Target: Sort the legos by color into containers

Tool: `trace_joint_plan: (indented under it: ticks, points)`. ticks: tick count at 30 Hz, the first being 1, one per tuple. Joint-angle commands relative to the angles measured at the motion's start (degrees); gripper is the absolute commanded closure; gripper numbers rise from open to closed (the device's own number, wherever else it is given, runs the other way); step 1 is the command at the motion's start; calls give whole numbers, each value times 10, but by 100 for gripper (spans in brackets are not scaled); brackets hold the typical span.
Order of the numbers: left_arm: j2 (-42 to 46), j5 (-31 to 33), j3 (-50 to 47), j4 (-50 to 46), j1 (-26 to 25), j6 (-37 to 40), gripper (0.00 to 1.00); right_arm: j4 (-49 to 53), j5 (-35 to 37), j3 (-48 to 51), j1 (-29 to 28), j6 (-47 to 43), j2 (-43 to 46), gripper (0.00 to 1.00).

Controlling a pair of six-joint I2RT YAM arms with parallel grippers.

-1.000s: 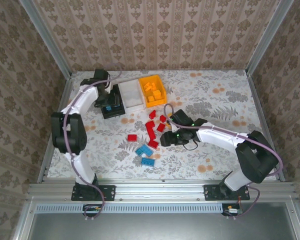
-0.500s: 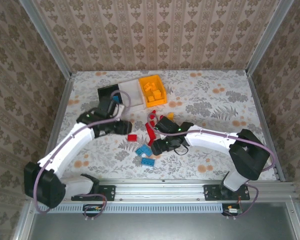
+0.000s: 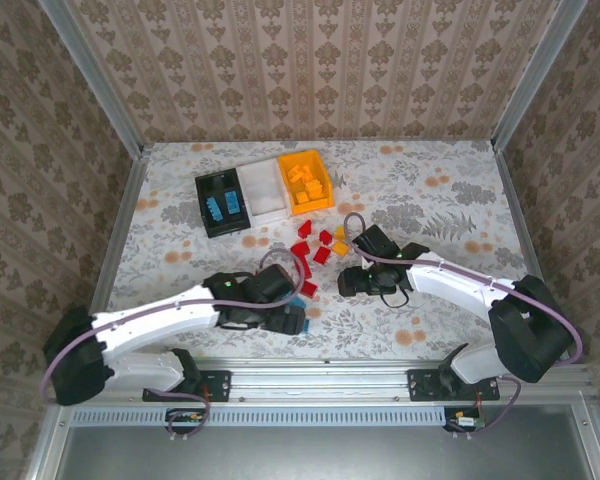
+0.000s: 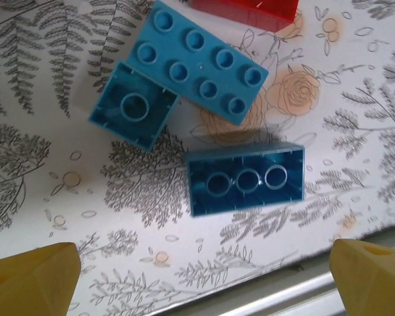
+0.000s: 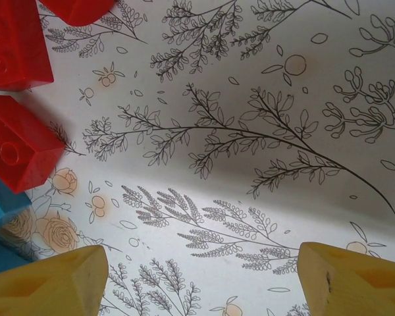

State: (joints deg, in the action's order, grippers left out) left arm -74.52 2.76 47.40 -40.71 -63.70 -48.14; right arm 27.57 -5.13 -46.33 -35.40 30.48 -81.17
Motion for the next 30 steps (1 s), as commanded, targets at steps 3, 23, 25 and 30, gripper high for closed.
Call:
trace_joint_plan:
  ticks: [3, 23, 25, 30]
  points:
    - [-75, 30, 54, -11, -14, -27, 2, -15, -12, 22, 5, 4, 36, 22]
    - [-177, -16, 57, 57, -23, -36, 13, -34, -36, 63, 46, -11, 52, 21]
    - [-181, -15, 56, 59, -23, -35, 16, -35, -36, 64, 46, -12, 53, 21]
    - [-194, -14, 56, 57, -23, -34, 22, -39, -40, 63, 46, -10, 53, 21]
